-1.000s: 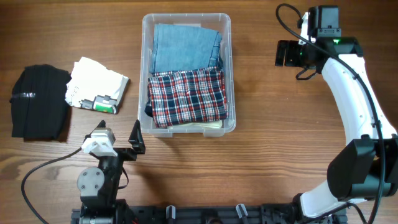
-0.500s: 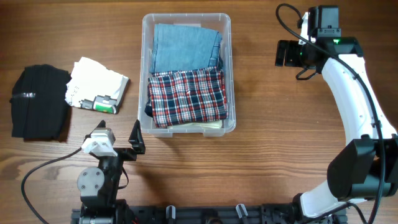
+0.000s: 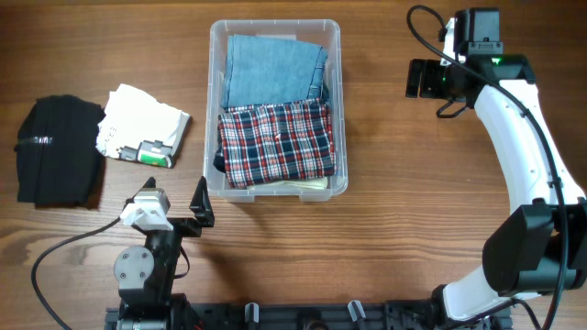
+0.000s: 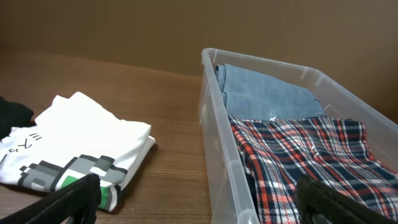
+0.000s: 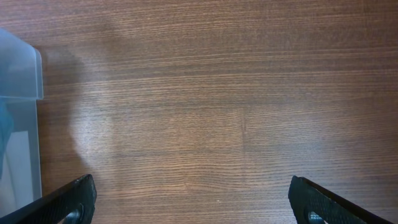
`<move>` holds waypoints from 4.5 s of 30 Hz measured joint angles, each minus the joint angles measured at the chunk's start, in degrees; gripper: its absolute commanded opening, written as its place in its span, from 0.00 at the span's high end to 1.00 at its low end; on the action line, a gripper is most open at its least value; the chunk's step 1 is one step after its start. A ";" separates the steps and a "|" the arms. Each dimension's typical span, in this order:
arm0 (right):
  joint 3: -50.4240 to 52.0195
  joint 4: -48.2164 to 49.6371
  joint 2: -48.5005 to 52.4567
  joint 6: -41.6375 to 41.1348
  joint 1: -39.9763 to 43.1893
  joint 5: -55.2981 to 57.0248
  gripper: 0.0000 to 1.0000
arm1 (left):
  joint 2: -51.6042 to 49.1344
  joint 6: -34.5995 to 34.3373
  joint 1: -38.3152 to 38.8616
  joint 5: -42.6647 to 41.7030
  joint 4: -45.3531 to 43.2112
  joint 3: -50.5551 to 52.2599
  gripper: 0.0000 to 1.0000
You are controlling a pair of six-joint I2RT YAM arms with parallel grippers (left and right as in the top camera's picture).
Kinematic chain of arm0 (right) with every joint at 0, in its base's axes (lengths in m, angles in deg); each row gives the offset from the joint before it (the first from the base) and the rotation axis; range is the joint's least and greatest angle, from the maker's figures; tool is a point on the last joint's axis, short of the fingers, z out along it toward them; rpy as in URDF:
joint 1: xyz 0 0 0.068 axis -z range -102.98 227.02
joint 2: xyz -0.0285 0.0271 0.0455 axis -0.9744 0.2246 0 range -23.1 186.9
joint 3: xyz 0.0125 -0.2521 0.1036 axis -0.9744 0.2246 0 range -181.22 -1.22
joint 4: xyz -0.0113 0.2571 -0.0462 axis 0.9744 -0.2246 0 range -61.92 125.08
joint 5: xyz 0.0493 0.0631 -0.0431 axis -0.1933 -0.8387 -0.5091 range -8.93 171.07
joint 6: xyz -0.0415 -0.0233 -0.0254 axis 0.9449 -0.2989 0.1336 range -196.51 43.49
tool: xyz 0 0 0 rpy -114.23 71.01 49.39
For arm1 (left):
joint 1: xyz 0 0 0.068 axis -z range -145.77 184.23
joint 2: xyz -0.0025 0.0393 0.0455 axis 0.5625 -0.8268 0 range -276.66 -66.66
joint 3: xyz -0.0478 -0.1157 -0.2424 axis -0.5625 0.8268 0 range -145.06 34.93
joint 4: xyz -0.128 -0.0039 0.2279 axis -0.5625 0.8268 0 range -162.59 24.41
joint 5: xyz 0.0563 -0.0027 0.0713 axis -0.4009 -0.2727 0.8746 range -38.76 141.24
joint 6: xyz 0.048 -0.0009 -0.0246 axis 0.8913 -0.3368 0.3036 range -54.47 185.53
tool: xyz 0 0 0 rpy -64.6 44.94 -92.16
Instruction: Pack container
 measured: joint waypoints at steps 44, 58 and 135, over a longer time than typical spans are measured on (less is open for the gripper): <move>0.00 0.00 0.00 0.00 0.02 0.00 0.00 | 0.00 0.00 0.00 0.00 0.02 0.00 0.00; 0.00 0.00 0.00 0.00 0.00 0.00 0.00 | 0.00 -0.22 0.00 -1.66 -2.05 0.07 0.00; -0.11 0.02 0.00 0.00 0.00 0.00 0.00 | -99.91 8.50 -31.54 20.37 28.81 -81.22 0.00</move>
